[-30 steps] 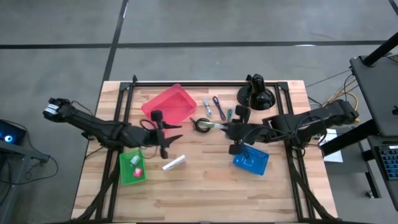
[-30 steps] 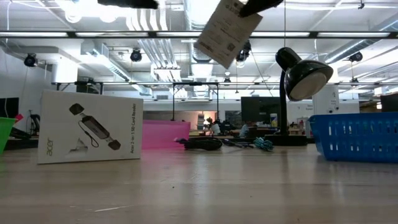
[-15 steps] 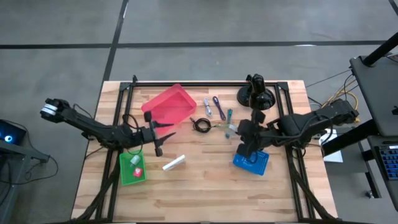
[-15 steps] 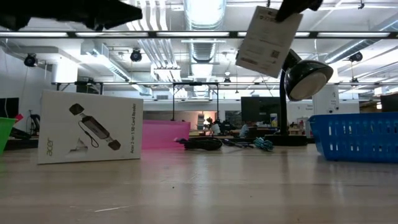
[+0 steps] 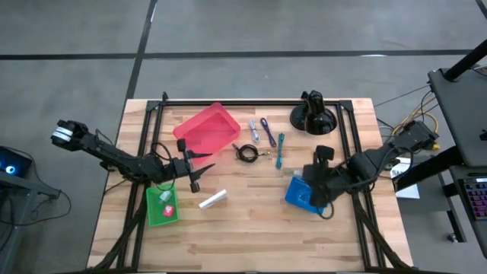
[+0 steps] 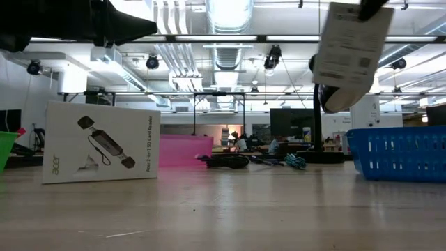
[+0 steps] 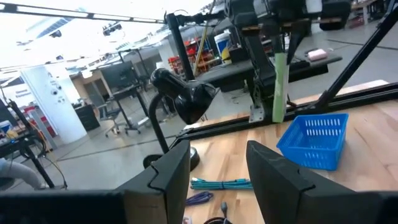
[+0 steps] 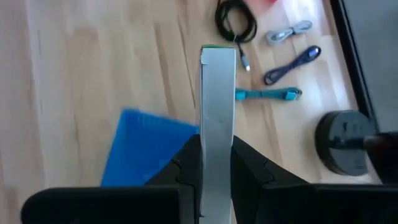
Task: Pick and place items into bin
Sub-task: Put the bottom card reader box into the blue bin
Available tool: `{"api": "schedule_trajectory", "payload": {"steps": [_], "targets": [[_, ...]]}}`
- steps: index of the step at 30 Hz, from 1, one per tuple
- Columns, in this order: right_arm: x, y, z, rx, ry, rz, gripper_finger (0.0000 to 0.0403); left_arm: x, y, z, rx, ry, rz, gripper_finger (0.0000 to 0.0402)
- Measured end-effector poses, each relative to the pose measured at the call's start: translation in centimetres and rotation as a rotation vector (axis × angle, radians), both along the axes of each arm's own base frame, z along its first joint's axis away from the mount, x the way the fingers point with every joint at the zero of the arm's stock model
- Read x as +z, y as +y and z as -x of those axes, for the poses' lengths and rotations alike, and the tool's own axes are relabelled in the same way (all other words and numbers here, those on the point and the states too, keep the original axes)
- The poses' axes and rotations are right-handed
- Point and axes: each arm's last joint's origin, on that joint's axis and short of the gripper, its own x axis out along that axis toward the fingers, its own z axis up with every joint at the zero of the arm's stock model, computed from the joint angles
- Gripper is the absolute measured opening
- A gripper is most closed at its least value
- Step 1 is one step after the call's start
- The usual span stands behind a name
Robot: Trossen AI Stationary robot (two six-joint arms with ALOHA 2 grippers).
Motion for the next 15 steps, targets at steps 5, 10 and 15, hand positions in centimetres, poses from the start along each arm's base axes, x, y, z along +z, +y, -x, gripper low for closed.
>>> {"api": "schedule_trajectory", "payload": {"steps": [5,10,15], "targets": [[-0.1,1.6,1.1,0.194,0.057,0.070,0.0039,0.0,0.0,0.0,0.000,0.001,0.000,0.0141],[-0.4,3.0,2.1,0.426,0.112,0.159,0.0039,0.1,0.0,0.0,-0.002,-0.011,0.005,0.0141],[-0.5,3.6,2.6,0.602,0.162,0.233,0.0039,0.1,0.0,0.0,-0.002,-0.012,0.005,0.0141]]}}
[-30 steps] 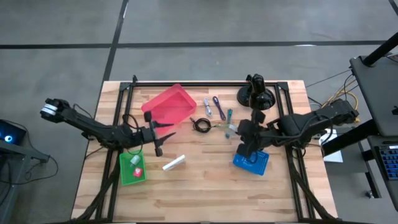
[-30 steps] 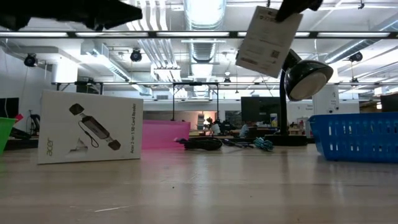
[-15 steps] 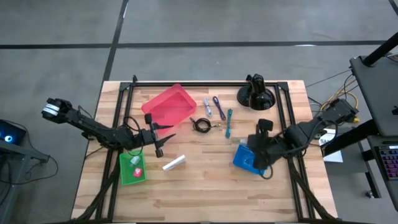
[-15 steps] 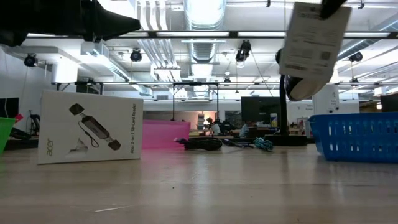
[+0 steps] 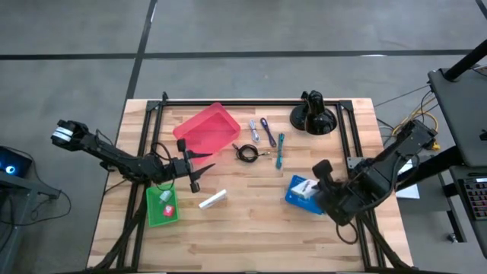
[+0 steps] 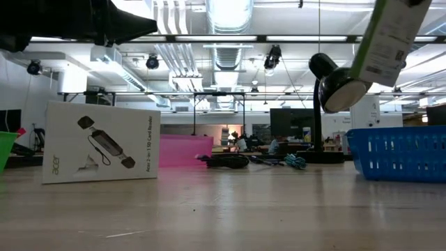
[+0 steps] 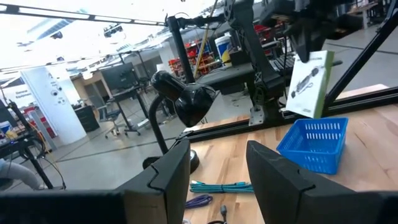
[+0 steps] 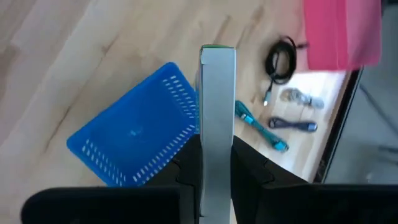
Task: Pick and place items into bin
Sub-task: Put the bottom card reader box into the blue bin
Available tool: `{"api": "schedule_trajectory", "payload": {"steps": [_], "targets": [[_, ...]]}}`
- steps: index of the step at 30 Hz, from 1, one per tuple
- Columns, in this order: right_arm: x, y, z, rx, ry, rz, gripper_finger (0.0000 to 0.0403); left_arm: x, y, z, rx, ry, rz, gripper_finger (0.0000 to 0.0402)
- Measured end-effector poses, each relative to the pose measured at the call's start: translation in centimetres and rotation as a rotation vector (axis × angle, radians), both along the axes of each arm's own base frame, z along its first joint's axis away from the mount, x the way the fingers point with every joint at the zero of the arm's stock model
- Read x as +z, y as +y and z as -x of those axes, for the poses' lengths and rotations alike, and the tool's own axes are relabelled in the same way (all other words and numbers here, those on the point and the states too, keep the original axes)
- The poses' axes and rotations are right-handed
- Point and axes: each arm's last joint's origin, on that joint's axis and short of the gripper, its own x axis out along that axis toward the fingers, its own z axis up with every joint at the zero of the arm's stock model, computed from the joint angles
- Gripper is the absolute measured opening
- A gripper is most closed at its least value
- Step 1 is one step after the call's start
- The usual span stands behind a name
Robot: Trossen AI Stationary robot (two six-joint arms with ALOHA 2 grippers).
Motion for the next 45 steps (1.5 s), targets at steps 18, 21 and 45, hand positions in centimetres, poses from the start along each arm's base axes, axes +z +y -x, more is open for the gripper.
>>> {"api": "schedule_trajectory", "payload": {"steps": [18,21,45], "targets": [[-1.3,-0.7,-0.1,0.290,0.099,0.023,0.0039,0.0,0.0,0.0,0.001,0.004,-0.007,0.0141],[-2.5,-1.4,0.2,0.268,0.136,0.018,0.0039,0.0,0.0,0.0,0.001,0.002,-0.006,0.0141],[-6.3,-4.0,1.4,0.383,0.070,0.001,0.0042,0.0,0.0,0.0,0.001,0.002,-0.008,0.0141]]}}
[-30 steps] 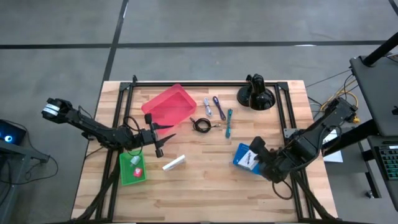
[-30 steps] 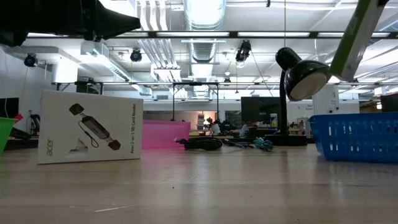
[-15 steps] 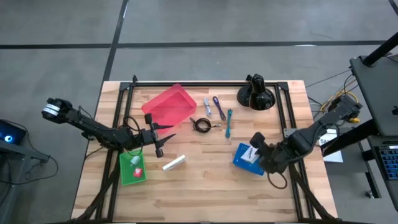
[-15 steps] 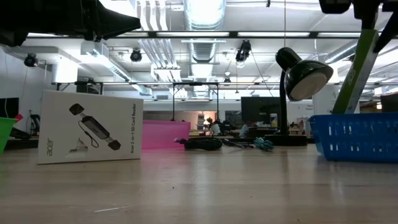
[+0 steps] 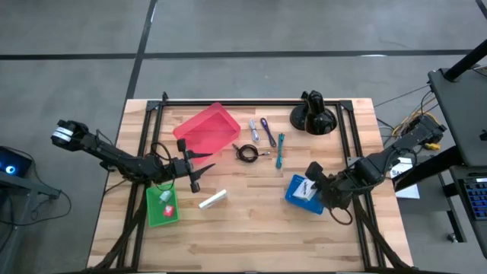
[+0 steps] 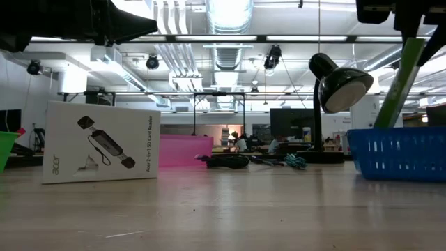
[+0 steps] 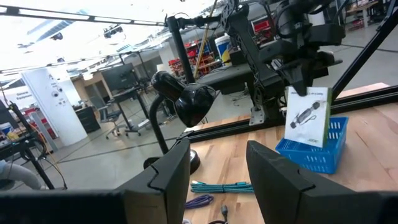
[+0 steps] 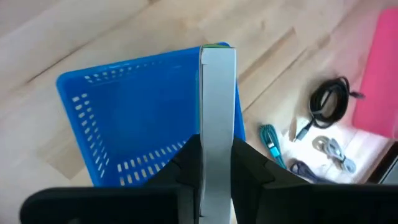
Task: Pick and place items into bin
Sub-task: Put the bottom card reader box into the blue bin
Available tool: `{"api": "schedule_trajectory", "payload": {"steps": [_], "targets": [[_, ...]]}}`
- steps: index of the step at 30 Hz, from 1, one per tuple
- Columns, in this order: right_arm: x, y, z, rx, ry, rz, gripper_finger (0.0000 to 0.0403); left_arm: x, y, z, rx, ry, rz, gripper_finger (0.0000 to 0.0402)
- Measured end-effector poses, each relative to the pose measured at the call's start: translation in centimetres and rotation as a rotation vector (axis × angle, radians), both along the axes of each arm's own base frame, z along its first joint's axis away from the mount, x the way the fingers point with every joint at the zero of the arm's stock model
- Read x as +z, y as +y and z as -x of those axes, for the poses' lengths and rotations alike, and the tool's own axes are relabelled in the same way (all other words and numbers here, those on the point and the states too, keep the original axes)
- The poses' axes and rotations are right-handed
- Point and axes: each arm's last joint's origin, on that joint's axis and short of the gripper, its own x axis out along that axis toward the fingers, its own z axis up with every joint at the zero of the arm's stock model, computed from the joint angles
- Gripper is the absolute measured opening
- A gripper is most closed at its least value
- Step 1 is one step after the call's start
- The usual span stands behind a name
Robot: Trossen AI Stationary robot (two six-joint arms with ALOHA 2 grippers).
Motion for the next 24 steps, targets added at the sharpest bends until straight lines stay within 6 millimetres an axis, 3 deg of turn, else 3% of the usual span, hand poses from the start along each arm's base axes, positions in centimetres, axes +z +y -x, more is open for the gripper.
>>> {"api": "schedule_trajectory", "payload": {"steps": [24], "targets": [[-0.2,-2.0,-1.5,0.079,0.033,-0.037,0.0040,0.0,0.0,0.0,0.001,0.001,-0.001,0.0141]]}}
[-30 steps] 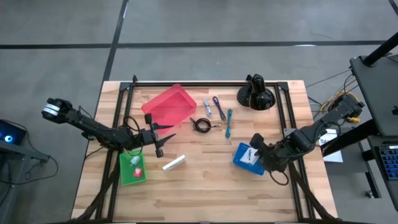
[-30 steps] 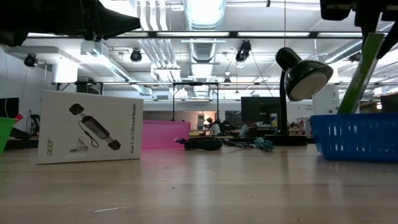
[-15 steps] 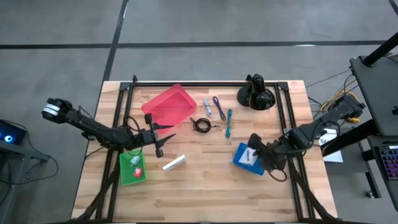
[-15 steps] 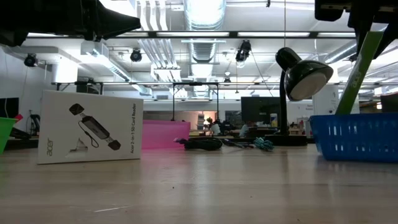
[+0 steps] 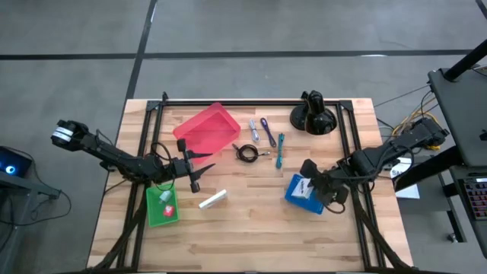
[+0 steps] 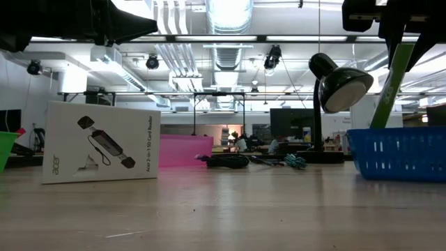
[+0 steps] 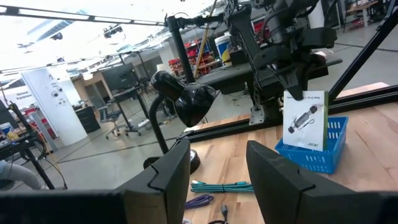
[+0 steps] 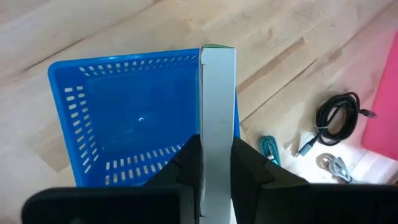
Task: Pick and place items into bin
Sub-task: Put the bottom card reader box into the blue bin, then put the card reader box into the blue bin
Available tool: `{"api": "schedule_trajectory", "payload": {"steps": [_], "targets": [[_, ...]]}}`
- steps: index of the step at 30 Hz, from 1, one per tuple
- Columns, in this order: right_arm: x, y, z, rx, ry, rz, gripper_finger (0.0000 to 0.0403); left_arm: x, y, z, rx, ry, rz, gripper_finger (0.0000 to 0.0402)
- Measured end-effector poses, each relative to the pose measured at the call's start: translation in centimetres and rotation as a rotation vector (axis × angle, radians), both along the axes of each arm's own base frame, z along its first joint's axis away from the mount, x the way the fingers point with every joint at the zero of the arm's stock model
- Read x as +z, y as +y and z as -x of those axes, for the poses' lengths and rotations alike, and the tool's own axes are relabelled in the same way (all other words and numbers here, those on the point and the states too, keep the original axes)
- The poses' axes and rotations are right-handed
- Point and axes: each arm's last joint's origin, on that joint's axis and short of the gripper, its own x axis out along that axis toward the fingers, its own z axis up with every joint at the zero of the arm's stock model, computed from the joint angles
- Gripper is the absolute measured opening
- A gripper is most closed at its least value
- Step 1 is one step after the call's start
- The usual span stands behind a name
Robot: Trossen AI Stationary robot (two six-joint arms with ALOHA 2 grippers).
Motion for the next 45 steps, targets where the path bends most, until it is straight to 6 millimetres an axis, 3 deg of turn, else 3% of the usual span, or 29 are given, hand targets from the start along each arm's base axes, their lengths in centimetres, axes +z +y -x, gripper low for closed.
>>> {"api": "schedule_trajectory", "payload": {"steps": [7,19,45], "targets": [[0.00,0.01,-0.01,-0.051,-0.001,-0.023,0.0082,-0.01,0.00,0.00,0.000,0.000,0.000,0.0141],[0.00,0.03,-0.01,-0.120,0.000,-0.055,0.0058,-0.01,0.00,0.01,0.000,0.000,0.000,0.0141],[0.02,0.06,-0.07,-0.143,-0.007,-0.068,0.0058,-0.05,-0.01,0.02,0.000,0.001,0.000,0.0141]]}}
